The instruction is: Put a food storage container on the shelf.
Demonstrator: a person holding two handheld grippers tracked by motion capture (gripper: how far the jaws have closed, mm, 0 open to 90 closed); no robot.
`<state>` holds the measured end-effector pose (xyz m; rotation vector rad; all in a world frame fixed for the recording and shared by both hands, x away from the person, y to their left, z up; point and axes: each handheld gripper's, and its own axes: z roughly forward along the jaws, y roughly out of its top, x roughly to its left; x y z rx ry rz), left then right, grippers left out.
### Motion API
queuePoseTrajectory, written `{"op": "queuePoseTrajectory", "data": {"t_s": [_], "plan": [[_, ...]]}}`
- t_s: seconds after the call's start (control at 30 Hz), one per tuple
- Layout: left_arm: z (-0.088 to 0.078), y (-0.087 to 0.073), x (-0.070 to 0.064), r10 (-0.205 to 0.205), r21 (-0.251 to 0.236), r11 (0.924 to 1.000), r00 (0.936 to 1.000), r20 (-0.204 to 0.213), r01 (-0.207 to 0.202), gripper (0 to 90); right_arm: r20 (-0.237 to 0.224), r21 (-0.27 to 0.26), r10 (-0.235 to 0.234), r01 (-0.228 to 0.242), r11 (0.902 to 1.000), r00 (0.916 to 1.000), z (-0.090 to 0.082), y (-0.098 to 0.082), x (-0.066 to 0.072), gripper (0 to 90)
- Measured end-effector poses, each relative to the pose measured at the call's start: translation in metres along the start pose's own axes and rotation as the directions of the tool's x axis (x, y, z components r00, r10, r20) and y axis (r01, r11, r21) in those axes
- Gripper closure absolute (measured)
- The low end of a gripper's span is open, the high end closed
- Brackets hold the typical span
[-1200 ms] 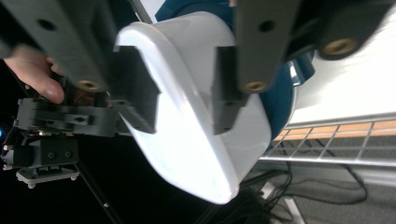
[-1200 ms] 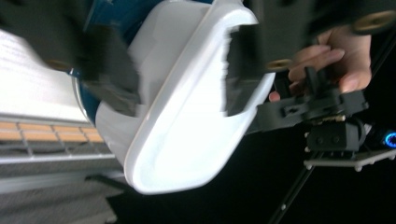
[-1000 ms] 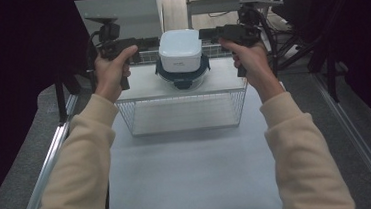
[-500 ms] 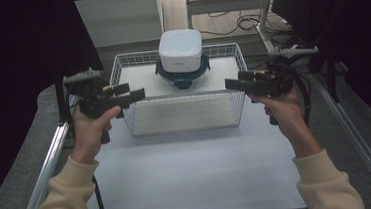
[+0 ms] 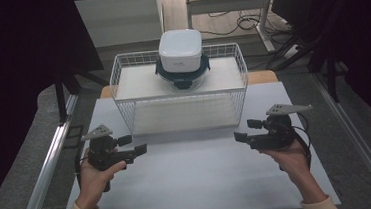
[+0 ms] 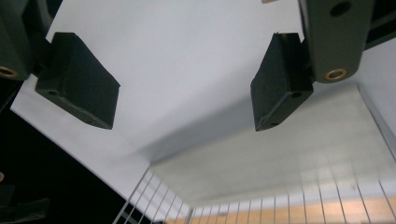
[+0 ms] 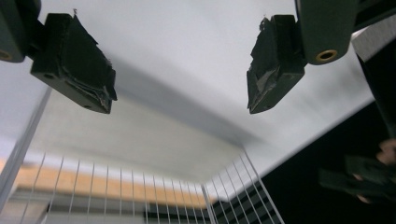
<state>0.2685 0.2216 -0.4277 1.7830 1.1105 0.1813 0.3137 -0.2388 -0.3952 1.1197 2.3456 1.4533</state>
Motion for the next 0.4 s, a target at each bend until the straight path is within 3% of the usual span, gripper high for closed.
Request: {"op": "queuePoseTrajectory", "data": {"t_s": [0.07,0.17,0.4], "plan": [[0.003,-0.009,0.003,-0.016,0.011,0.9998,0.9999,0.005,0.016,22.5,0.007,0.044,0.001,-0.001,0.999,1.0,0.01,-0.014,-0.003,22.6],[0.005,-0.012,0.004,-0.022,0.018,0.9996,0.9998,0.001,0.022,22.5,0.019,0.061,0.001,-0.002,0.9981,0.9998,0.013,-0.019,-0.003,22.5],[0.006,-0.015,0.006,-0.024,0.024,0.9994,0.9997,-0.008,0.024,21.7,0.021,0.032,-0.027,0.026,0.9992,0.9994,0.012,-0.016,0.002,21.7]]}}
